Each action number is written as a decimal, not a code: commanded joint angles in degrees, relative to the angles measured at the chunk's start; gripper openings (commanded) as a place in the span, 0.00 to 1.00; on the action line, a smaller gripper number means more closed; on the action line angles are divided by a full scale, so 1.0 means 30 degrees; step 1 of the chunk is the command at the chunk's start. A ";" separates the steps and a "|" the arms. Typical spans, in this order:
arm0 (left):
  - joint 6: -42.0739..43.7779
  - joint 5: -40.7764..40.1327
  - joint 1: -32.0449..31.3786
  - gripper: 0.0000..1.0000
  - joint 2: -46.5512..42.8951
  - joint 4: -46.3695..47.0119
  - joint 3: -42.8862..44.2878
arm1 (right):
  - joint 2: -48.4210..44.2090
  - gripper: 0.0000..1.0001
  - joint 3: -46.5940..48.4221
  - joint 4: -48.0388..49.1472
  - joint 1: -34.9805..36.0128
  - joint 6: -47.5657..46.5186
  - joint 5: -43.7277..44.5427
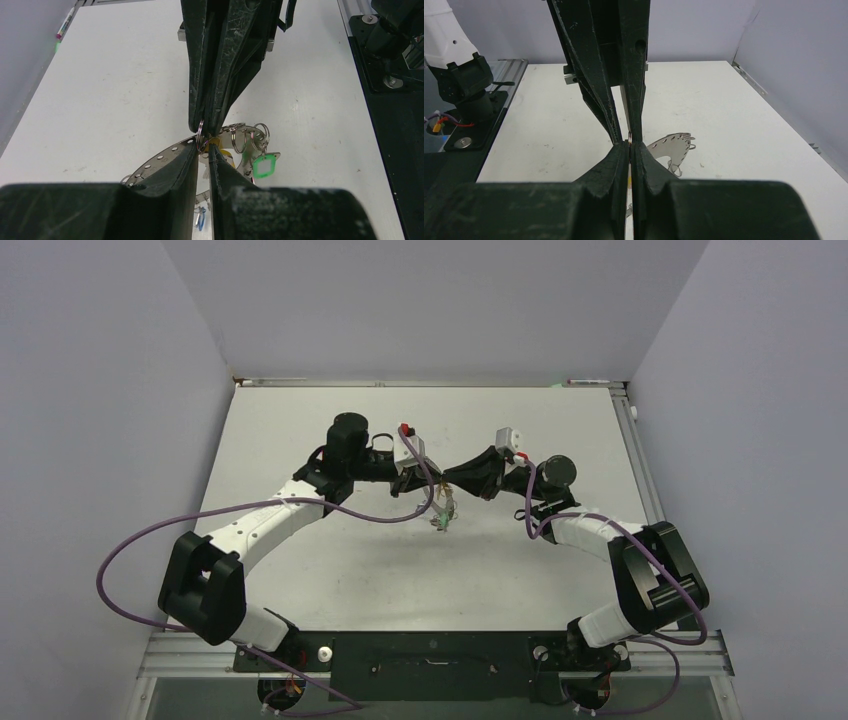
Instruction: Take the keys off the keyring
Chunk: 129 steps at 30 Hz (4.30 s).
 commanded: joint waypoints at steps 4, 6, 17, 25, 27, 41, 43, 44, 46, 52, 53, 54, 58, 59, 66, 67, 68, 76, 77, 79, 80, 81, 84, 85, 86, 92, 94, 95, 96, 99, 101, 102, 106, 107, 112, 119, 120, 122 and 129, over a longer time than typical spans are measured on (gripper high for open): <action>-0.0837 0.0450 -0.0030 0.04 0.0081 0.0999 0.0095 | -0.0406 0.05 0.0119 0.1953 0.0106 -0.0113 -0.0368; -0.1393 0.0273 -0.0030 0.00 0.0063 0.1144 0.0173 | -0.0409 0.05 0.0087 0.1705 0.0092 -0.0310 -0.0439; 0.0935 -0.2100 -0.0321 0.00 -0.0095 -0.3350 0.1072 | -0.1052 0.29 0.1685 -0.6876 -0.0367 -0.5701 -0.2116; 0.3939 -0.4040 -0.0836 0.00 0.1216 -0.6435 0.2333 | -0.0648 0.34 0.6191 -2.5324 -0.0380 -1.9869 -0.2670; 0.4004 -0.4310 -0.1004 0.00 0.1443 -0.6564 0.2557 | -0.0401 0.34 0.6678 -2.6518 -0.0277 -2.0618 -0.2578; 0.4884 -0.5019 -0.1771 0.00 0.2398 -0.7391 0.3533 | -0.0796 0.34 0.5521 -2.2428 0.0576 -1.7275 -0.1016; 0.4970 -0.4914 -0.1816 0.00 0.2422 -0.7369 0.3577 | -0.0770 0.33 0.5418 -2.1662 0.0751 -1.6734 -0.0796; 0.4976 -0.4858 -0.1802 0.00 0.2424 -0.7358 0.3576 | -0.0728 0.33 0.5426 -2.1621 0.0813 -1.6668 -0.0791; 0.5007 -0.4759 -0.1813 0.00 0.2400 -0.7323 0.3571 | -0.0557 0.32 0.5388 -2.1477 0.0880 -1.6597 -0.0702; 0.4873 -0.4521 -0.1844 0.00 0.2348 -0.7173 0.3576 | -0.0062 0.30 0.5439 -2.1004 0.1065 -1.6362 -0.0670; 0.4837 -0.4476 -0.1846 0.00 0.2368 -0.7176 0.3605 | 0.0014 0.29 0.5444 -2.0953 0.1072 -1.6355 -0.0655; 0.4833 -0.4474 -0.1846 0.00 0.2355 -0.7191 0.3602 | 0.0086 0.29 0.5444 -2.0928 0.1095 -1.6354 -0.0642; 0.4629 -0.4443 -0.1843 0.00 0.2286 -0.7062 0.3548 | 0.0342 0.28 0.5737 -2.1861 0.1183 -1.7089 -0.0512; 0.4627 -0.4382 -0.1846 0.00 0.2283 -0.7056 0.3558 | 0.0419 0.27 0.5810 -2.1990 0.1204 -1.7163 -0.0482; 0.4283 -0.4371 -0.1875 0.00 0.2363 -0.6884 0.3559 | 0.0767 0.21 0.6252 -2.2968 0.1514 -1.7846 -0.0221; 0.4276 -0.4344 -0.1868 0.00 0.2328 -0.6865 0.3574 | 0.0791 0.19 0.6285 -2.3231 0.1561 -1.8012 -0.0112; 0.4250 -0.4311 -0.1875 0.00 0.2314 -0.6844 0.3547 | 0.0813 0.17 0.6293 -2.3352 0.1609 -1.8114 -0.0036; 0.3092 -0.4256 -0.1694 0.02 0.2033 -0.6535 0.3274 | 0.0547 0.05 0.6155 -2.2918 0.1707 -1.7746 0.0490; 0.2432 -0.3978 -0.1373 0.12 0.2021 -0.6364 0.3267 | 0.0306 0.05 0.5771 -2.1782 0.1640 -1.7044 0.0391; 0.1229 -0.3017 -0.0545 0.26 0.1929 -0.6120 0.3119 | -0.0131 0.05 0.4809 -1.9028 0.1449 -1.5598 0.0202; 0.0698 -0.2574 -0.0135 0.27 0.1813 -0.5732 0.2860 | -0.0280 0.05 0.4416 -1.8197 0.1405 -1.4909 0.0219; 0.0133 -0.2090 0.0221 0.27 0.1609 -0.5172 0.2480 | -0.0365 0.05 0.4137 -1.7577 0.1375 -1.4562 0.0104; -0.1666 -0.1381 0.0872 0.27 0.0901 -0.3209 0.1168 | -0.0342 0.05 0.3405 -1.5023 0.1183 -1.2381 -0.0269; -0.1931 -0.1361 0.0905 0.27 0.0810 -0.3018 0.0924 | -0.0343 0.05 0.3160 -1.4177 0.1124 -1.1638 -0.0283; -0.2063 -0.1393 0.0929 0.26 0.0751 -0.2972 0.0718 | -0.0333 0.05 0.2903 -1.3207 0.1080 -1.0985 -0.0299; -0.4302 -0.1718 0.0909 0.28 0.0276 -0.0443 -0.1014 | 0.0018 0.05 0.1688 -0.8253 0.0794 -0.6258 -0.0032; -0.4847 -0.1733 0.0908 0.28 0.0366 0.0141 -0.1357 | 0.0182 0.05 0.1342 -0.6805 0.0724 -0.4909 0.0122; -0.5333 -0.1758 0.0908 0.29 0.0439 0.0623 -0.1571 | 0.0246 0.05 0.1207 -0.6025 0.0695 -0.4145 0.0231; -0.5488 -0.1791 0.0908 0.29 0.0550 0.0892 -0.1616 | 0.0331 0.05 0.1102 -0.5509 0.0678 -0.3414 0.0300; -0.6132 -0.1778 0.0908 0.31 0.0982 0.1885 -0.1566 | 0.0595 0.05 0.0816 -0.4111 0.0647 -0.1897 0.0646; -0.6584 -0.1770 0.0879 0.31 0.1256 0.2402 -0.1476 | 0.0708 0.05 0.0646 -0.3451 0.0634 -0.1177 0.0778; -0.6820 -0.1755 0.0893 0.31 0.1356 0.2678 -0.1468 | 0.0729 0.05 0.0585 -0.3242 0.0634 -0.0910 0.0888; -0.7681 -0.1433 0.0842 0.31 0.1559 0.3595 -0.1520 | 0.0742 0.05 0.0369 -0.2829 0.0663 -0.0358 0.1167; -0.7832 -0.1391 0.0786 0.30 0.1639 0.3725 -0.1514 | 0.0770 0.05 0.0309 -0.2685 0.0667 -0.0189 0.1208; -0.9124 -0.1249 0.0466 0.12 0.2192 0.5069 -0.1677 | 0.1116 0.05 0.0132 -0.1574 0.0693 0.1034 0.1721; -1.1113 -0.1259 -0.0120 0.00 0.2704 0.7172 -0.2582 | 0.1899 0.05 -0.0553 0.0536 0.0721 0.3330 0.3403; -1.1348 -0.1351 -0.0180 0.00 0.2829 0.7336 -0.2592 | 0.2105 0.05 -0.0615 0.0797 0.0744 0.3707 0.3742; -1.1693 -0.1450 -0.0289 0.00 0.3042 0.7475 -0.2573 | 0.2342 0.05 -0.0747 0.1034 0.0780 0.4277 0.4298; -1.0237 -0.2706 -0.0203 0.00 0.3034 0.4459 -0.2625 | 0.2538 0.05 -0.0653 0.1061 0.0604 0.4806 0.4897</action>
